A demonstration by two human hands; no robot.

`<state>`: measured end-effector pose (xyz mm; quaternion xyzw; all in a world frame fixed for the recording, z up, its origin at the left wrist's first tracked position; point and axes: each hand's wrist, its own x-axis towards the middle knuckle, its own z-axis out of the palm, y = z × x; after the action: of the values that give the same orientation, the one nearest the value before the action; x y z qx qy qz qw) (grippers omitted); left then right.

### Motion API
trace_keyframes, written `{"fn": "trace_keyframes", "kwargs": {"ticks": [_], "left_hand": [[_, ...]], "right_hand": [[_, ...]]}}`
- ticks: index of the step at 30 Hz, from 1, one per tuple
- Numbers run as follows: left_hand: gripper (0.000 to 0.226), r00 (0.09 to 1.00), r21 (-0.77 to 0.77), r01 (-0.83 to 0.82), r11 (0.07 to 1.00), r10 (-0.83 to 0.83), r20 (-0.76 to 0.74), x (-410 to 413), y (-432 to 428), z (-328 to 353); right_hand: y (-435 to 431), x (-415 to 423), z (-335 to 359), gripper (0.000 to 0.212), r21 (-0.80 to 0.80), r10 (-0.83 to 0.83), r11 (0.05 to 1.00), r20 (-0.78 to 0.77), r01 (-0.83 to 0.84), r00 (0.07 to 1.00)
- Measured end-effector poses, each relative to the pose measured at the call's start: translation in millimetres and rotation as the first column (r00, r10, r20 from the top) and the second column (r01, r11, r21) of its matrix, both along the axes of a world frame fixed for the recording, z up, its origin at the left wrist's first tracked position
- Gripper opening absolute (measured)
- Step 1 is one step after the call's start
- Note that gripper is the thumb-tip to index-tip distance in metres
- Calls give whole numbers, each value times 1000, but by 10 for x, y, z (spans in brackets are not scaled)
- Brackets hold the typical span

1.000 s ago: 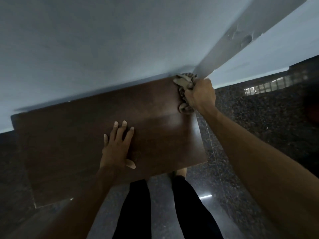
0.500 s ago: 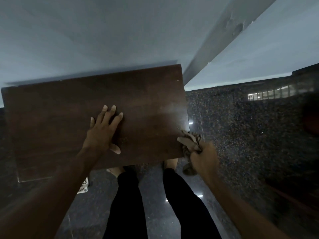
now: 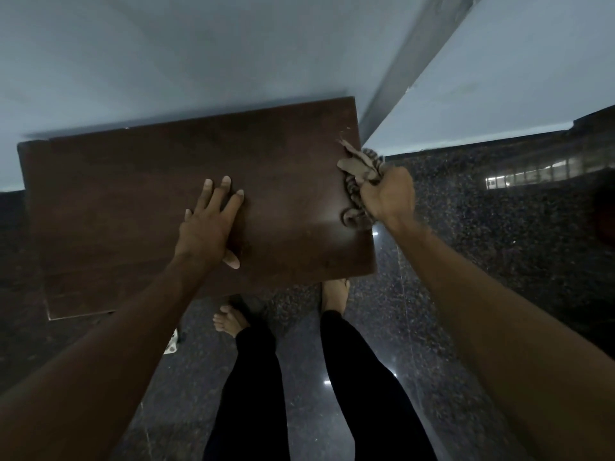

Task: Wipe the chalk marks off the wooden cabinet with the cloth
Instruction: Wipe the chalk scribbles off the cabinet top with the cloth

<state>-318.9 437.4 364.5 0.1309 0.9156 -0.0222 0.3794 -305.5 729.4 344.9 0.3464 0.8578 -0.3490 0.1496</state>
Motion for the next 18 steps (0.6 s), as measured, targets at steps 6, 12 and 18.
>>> {"fn": "trace_keyframes", "kwargs": {"ticks": [6,12,18], "left_hand": [[145,1000,38,-20,999,20,0,-3,-59,-50],[144,999,209,-43,977,48,-19,79,-288,-131],[108,979,311,-93,946,144,-146,410,-803,-283]], "right_hand": [[-139,1146,-65,16,10,0,1000,111,-1,994],[-446,1744,-172,31,66,-191,980,87,186,978],[-1137,1600,-98,43,47,-729,681,-42,731,683]]}}
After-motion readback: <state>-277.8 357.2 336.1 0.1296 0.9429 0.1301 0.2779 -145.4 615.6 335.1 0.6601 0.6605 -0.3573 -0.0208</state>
